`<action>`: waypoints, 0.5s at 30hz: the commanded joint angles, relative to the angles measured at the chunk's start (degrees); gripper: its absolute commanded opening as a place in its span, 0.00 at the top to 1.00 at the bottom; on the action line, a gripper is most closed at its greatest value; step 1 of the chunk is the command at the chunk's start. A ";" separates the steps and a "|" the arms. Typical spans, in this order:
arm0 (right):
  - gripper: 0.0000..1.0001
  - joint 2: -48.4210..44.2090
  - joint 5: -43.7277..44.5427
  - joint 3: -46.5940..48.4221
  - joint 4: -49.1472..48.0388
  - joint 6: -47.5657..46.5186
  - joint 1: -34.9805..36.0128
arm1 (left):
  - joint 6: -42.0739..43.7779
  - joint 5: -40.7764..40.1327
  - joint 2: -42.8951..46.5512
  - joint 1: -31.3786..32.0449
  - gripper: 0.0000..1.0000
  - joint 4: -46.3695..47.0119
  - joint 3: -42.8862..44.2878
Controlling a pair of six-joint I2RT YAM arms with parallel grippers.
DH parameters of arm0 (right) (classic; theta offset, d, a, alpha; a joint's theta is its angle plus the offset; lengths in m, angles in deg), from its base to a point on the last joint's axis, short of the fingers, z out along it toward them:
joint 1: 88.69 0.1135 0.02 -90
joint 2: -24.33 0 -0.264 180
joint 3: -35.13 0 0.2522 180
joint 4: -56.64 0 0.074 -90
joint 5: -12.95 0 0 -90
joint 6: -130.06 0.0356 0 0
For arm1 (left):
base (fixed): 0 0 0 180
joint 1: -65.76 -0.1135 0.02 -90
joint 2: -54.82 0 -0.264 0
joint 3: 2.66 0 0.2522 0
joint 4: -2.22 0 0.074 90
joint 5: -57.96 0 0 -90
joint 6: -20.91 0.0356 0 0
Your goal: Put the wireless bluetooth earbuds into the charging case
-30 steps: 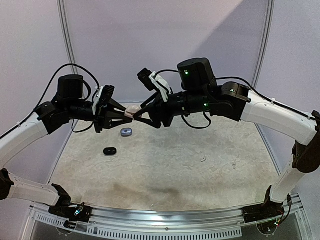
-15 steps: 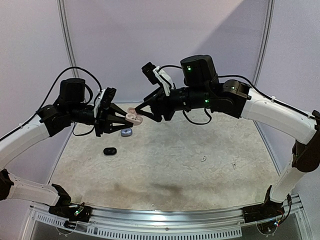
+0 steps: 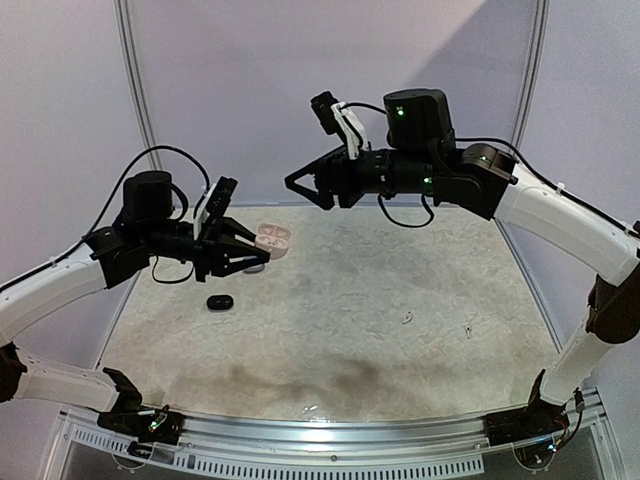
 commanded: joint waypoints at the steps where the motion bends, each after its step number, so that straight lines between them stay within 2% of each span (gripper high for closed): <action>1: 0.37 -2.47 20.86 -0.26 18.95 11.71 -5.99 | -3.97 -2.18 2.08 -0.32 1.00 6.42 -2.88; 4: 0.42 -1.79 27.92 -4.97 35.77 21.85 -12.21 | -5.66 -4.00 2.67 -0.32 1.00 10.06 -5.02; 6: 0.45 -1.64 29.65 -10.68 42.03 25.25 -15.72 | -7.55 -4.59 2.81 -0.32 1.00 12.77 -6.08; 11: 0.46 -0.92 24.98 -24.34 44.81 28.82 -23.61 | -7.60 -4.96 3.22 -0.45 1.00 14.41 -7.27; 15: 0.50 1.42 24.65 -28.94 44.82 29.18 -26.85 | -7.81 -5.31 3.92 -0.86 1.00 14.51 -8.03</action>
